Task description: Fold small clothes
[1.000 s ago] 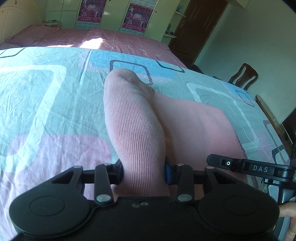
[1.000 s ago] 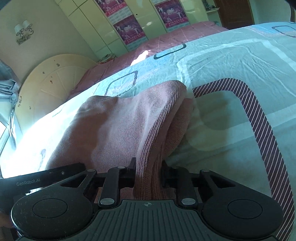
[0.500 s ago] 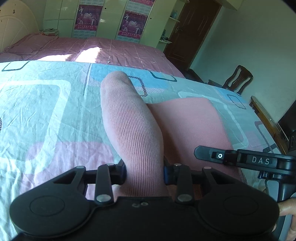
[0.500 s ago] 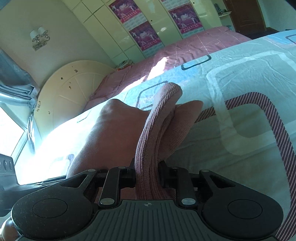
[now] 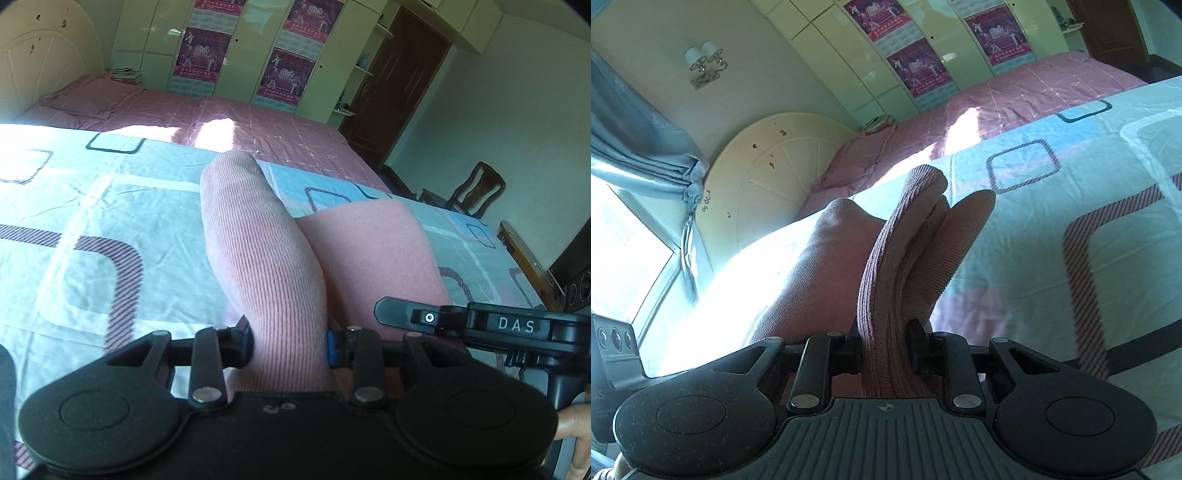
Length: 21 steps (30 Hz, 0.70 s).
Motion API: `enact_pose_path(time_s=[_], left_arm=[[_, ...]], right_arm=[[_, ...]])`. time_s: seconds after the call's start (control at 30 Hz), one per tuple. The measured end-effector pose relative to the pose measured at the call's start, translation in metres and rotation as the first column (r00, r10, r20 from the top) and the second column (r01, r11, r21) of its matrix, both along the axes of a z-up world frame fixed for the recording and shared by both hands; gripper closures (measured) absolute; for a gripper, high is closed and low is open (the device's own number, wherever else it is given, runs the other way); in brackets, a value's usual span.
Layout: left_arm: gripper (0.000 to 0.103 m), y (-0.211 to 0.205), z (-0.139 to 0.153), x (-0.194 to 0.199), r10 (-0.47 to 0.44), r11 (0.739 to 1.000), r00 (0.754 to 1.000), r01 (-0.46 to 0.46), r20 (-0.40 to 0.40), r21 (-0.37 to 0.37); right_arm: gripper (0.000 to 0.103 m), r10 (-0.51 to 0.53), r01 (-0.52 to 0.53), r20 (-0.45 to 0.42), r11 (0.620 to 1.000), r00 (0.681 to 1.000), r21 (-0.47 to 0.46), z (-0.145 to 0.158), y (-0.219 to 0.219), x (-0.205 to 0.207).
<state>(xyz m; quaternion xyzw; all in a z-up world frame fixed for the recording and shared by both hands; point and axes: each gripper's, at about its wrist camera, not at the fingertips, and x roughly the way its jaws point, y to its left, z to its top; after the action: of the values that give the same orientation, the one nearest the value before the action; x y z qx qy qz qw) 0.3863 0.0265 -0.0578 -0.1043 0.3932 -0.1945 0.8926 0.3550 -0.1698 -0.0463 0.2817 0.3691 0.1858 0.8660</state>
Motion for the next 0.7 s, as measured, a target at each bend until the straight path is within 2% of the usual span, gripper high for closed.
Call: enact_pose_path(time_s=[0.23,0.4,0.53,0.7], left_arm=[[0.07,0.086,0.002,0.015,0.037,0.999,0.999,-0.037,0.003,0.02],[0.07,0.123,-0.002,0.033,0.081,0.996,0.997,-0.081,0.007,0.036],[0.07,0.144,-0.013,0.045,0.113,0.993,0.994,-0.113,-0.004,0.027],[0.067,0.16,-0.043,0.056,0.158,0.986,0.987,-0.156,-0.033,0.061]], right_arm=[[0.081,-0.004,0.006,-0.022,0.998,1.0,0.066,-0.006,0.08,0.024],[0.081,0.02,-0.017,-0.035,0.997,0.999,0.071,-0.015,0.118,0.05],[0.081,0.042,-0.041,-0.04,0.998,0.998,0.043,-0.025,0.132,0.068],[0.081,0.021,-0.022,-0.077,1.0,0.997,-0.013,-0.047,0.13,0.085]])
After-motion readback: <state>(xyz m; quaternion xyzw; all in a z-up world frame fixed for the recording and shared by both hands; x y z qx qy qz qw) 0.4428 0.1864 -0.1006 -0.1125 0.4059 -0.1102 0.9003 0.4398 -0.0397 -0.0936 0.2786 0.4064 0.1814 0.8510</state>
